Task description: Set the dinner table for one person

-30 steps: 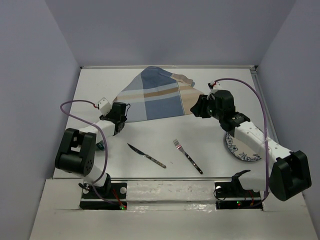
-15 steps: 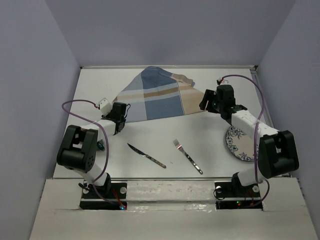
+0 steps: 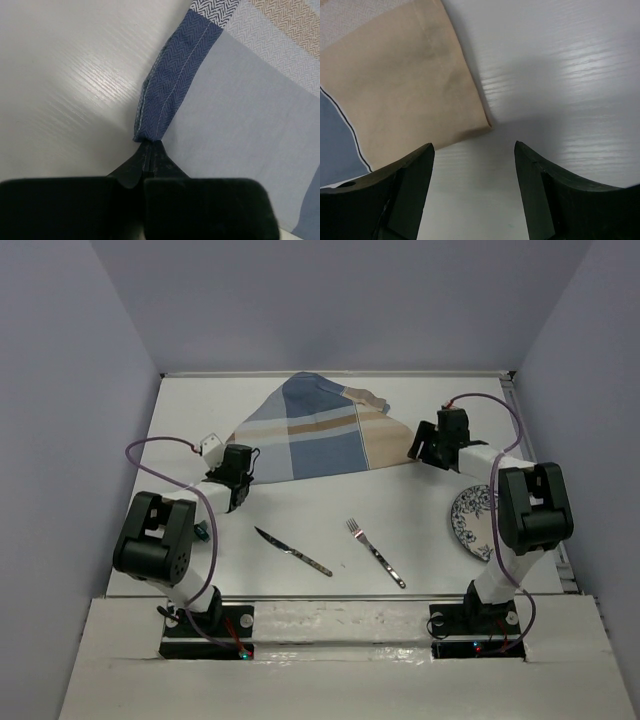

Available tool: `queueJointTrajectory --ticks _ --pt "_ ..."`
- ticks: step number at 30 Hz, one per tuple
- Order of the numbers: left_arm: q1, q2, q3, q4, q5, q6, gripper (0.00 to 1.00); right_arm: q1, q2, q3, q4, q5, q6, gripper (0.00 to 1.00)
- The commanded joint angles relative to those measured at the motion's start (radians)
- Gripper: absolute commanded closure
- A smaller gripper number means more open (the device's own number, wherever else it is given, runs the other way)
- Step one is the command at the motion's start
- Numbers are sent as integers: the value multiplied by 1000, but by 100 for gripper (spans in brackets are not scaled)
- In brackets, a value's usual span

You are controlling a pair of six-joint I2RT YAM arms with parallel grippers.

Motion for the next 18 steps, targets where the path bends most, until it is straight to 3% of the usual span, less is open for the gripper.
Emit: queueJointTrajectory --ticks 1,9,18 --pt "6 -109 -39 105 4 39 100 2 11 54 32 -51 21 30" --pt "6 -268 -63 147 37 88 100 2 72 49 46 -94 21 38" --pt "7 -297 -97 206 111 69 100 2 133 120 -14 -29 -5 40"
